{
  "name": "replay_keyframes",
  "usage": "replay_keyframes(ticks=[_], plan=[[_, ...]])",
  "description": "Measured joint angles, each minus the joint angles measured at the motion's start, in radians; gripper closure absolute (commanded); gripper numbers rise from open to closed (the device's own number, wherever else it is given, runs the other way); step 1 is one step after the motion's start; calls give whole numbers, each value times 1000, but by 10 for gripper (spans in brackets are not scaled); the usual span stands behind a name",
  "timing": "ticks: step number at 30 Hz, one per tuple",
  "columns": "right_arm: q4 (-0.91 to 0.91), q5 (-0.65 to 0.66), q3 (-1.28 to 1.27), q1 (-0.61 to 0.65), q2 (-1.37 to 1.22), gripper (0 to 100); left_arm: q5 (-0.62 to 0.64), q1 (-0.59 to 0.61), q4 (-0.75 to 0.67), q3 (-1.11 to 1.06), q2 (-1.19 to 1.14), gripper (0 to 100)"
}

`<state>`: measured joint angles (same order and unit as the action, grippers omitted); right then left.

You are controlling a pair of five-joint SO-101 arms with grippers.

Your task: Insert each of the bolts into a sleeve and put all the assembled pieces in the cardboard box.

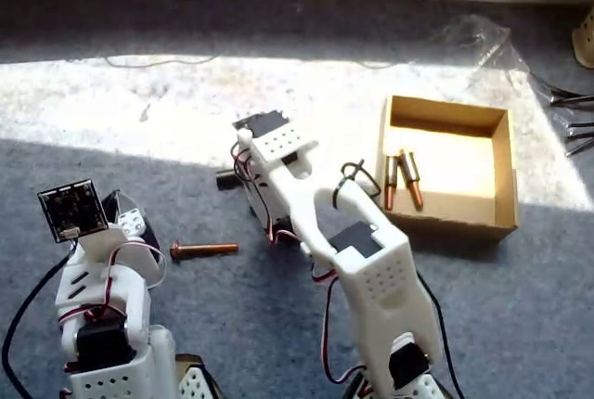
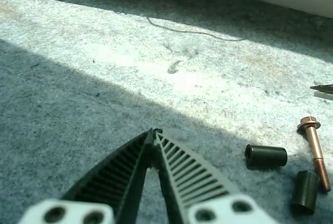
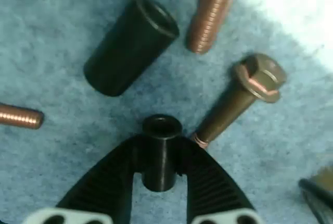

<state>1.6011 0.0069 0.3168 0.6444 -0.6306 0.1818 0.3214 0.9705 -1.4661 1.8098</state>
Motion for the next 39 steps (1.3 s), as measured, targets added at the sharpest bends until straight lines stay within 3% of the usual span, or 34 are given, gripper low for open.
replay_keyframes(ticks=[20,28,39], plan=[[-2,52,0,0,0,993,0,0,0,-12,5,980],[-167,54,-2,0,0,989,0,0,-49,-40,0,980],[-187,54,-2,0,0,988,0,0,-51,-40,-2,979]])
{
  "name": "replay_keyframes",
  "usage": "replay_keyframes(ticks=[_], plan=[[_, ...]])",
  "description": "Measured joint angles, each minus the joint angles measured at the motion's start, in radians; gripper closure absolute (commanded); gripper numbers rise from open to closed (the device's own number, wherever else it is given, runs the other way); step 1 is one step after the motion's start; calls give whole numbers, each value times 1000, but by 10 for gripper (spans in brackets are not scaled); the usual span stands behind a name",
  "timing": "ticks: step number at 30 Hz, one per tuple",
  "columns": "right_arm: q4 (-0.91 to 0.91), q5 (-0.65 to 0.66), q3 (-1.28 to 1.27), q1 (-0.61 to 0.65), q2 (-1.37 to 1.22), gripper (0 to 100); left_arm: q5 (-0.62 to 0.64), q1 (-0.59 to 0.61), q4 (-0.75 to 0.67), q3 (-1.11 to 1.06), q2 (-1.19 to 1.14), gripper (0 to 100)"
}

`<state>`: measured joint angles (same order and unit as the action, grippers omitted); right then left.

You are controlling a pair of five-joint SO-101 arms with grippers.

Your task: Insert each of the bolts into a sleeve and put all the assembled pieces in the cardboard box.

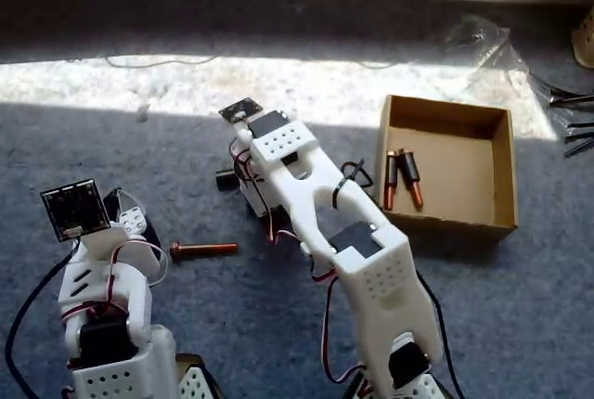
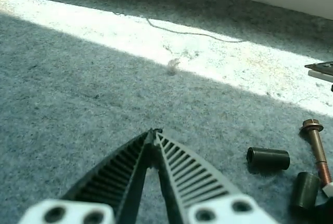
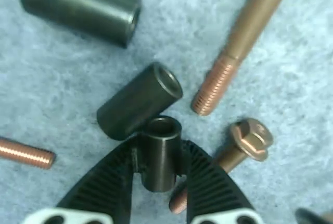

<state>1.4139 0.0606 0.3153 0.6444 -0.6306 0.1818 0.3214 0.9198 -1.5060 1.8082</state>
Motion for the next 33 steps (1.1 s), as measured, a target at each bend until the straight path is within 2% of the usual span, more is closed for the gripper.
replay_keyframes(ticks=[9,15,33], plan=[[0,0,0,0,0,987,0,0,0,0,0,979],[0,0,0,3,0,901,0,0,0,0,0,979],[-3,-2,0,5,0,896,0,0,0,0,0,979]])
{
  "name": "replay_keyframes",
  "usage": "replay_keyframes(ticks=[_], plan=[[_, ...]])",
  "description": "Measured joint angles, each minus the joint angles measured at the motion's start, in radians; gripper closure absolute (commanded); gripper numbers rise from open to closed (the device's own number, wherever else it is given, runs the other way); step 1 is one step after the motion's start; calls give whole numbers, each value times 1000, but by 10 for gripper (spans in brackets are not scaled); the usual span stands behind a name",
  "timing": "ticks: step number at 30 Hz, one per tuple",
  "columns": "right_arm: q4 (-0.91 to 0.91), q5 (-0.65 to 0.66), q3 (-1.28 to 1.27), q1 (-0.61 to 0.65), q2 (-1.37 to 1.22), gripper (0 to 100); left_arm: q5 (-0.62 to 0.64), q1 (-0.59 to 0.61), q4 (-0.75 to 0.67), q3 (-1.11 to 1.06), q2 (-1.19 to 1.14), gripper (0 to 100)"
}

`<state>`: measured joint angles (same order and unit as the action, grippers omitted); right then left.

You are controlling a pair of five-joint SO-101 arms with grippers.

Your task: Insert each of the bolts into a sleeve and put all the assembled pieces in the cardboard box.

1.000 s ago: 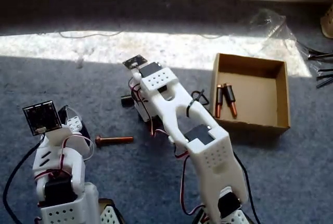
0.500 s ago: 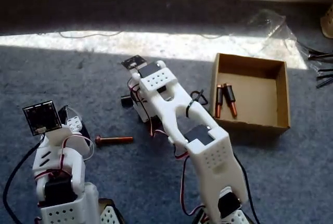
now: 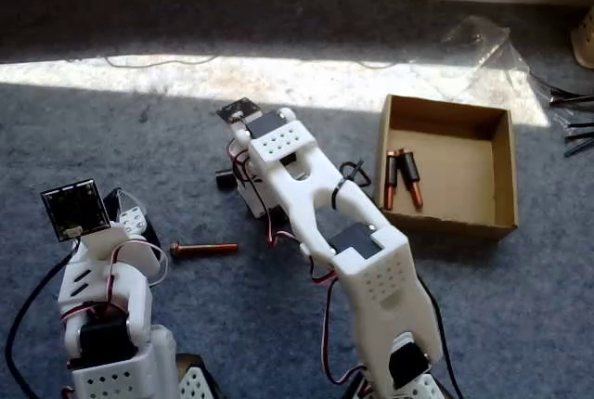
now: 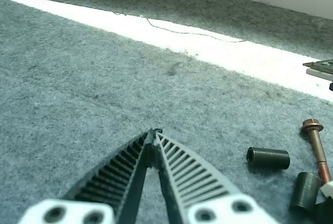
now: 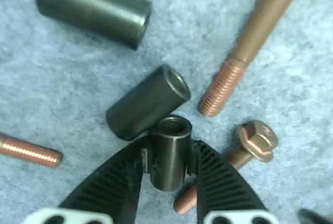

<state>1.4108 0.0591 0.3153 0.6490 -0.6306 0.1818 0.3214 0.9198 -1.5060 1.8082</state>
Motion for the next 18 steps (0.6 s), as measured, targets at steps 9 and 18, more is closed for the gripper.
replay_keyframes(ticks=[9,18], plan=[[0,35,0,0,0,892,0,0,0,0,0,979],[-9,43,0,0,14,810,0,0,0,0,0,979]])
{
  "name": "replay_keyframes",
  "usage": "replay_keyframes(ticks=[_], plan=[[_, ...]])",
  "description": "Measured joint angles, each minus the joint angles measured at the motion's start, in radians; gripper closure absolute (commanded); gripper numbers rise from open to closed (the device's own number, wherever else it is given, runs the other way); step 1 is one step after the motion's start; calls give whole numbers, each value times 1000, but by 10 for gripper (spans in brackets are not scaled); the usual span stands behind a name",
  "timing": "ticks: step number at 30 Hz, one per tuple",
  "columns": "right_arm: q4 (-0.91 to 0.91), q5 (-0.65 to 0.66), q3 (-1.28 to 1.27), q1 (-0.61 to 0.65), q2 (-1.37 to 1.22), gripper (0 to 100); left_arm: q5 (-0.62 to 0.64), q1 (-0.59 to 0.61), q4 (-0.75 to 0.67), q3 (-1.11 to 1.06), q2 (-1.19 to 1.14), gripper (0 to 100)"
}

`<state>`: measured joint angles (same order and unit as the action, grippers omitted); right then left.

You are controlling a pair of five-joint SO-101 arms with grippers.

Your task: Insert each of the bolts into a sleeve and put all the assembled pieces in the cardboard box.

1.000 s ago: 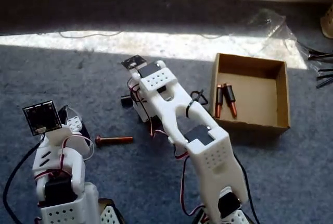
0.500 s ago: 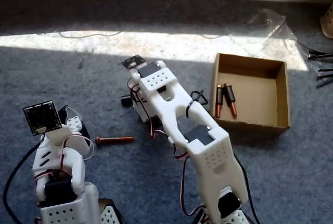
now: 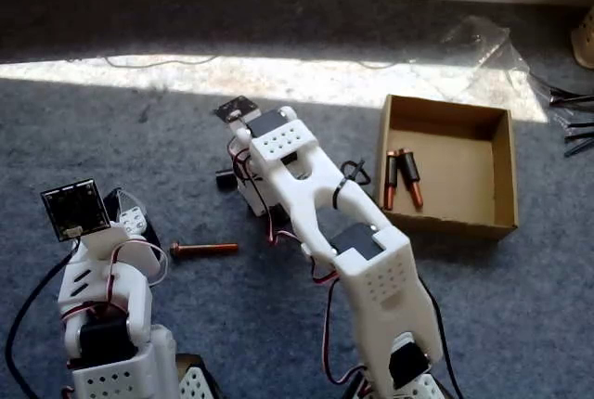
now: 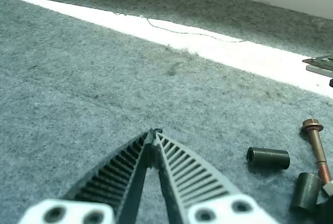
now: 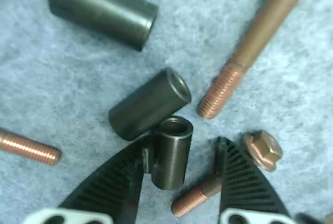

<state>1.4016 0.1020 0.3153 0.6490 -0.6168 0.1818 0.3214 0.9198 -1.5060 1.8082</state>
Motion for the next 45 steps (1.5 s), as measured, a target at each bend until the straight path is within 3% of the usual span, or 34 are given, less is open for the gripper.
replay_keyframes(ticks=[5,11,18,28,32,45], plan=[[-9,2,0,0,0,816,0,0,0,0,0,979],[-9,2,-8,0,2,946,0,0,0,0,0,979],[-9,2,-8,-6,2,994,0,0,0,0,0,979],[-8,2,-8,-6,2,994,0,0,0,0,0,979],[78,2,28,-9,23,994,0,0,0,0,0,979],[249,3,147,-29,348,994,-2,0,-25,-26,0,982]])
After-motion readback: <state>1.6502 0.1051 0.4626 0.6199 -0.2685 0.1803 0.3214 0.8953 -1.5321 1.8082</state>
